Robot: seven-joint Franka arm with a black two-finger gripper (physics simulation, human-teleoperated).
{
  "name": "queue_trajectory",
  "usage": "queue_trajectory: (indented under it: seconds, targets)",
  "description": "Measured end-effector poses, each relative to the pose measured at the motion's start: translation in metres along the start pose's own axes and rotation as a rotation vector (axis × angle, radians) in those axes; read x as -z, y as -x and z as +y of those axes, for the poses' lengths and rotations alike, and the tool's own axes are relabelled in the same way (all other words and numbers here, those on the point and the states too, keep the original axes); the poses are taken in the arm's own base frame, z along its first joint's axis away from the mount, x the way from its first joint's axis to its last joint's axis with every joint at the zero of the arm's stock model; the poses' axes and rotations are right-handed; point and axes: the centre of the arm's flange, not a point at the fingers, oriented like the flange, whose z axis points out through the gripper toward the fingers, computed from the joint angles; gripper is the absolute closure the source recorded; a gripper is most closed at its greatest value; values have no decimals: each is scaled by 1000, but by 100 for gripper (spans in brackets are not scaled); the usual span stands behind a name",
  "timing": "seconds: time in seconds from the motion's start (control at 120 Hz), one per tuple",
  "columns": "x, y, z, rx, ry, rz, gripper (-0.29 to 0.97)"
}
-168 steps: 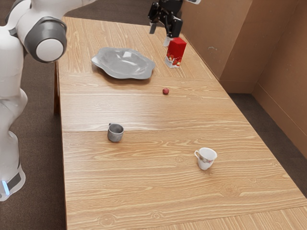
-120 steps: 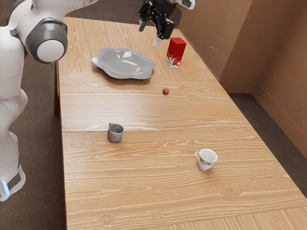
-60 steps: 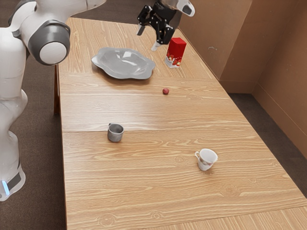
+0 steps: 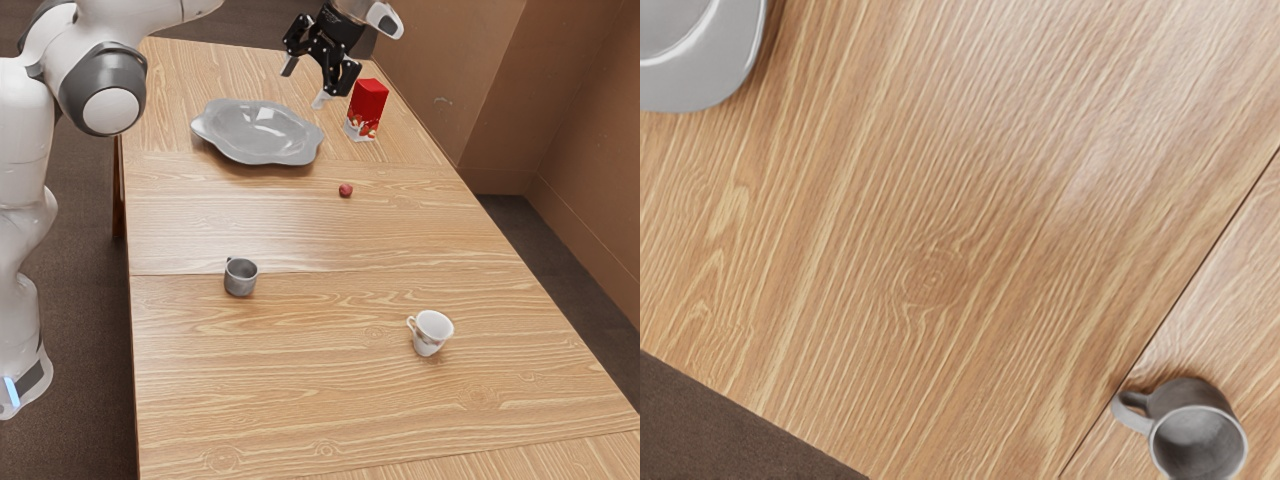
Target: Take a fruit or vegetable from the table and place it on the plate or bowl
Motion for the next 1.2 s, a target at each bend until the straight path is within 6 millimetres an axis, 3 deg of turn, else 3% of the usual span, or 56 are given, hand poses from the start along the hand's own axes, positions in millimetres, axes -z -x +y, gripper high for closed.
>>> queue_trajectory:
  seconds: [0.967,1.133,1.2]
  targets:
    - [-7,-4,5,9,-6,-19,2]
    - [0,-14,21,-31,49,60,2]
    - [-14,-41,27,-27,72,78,2]
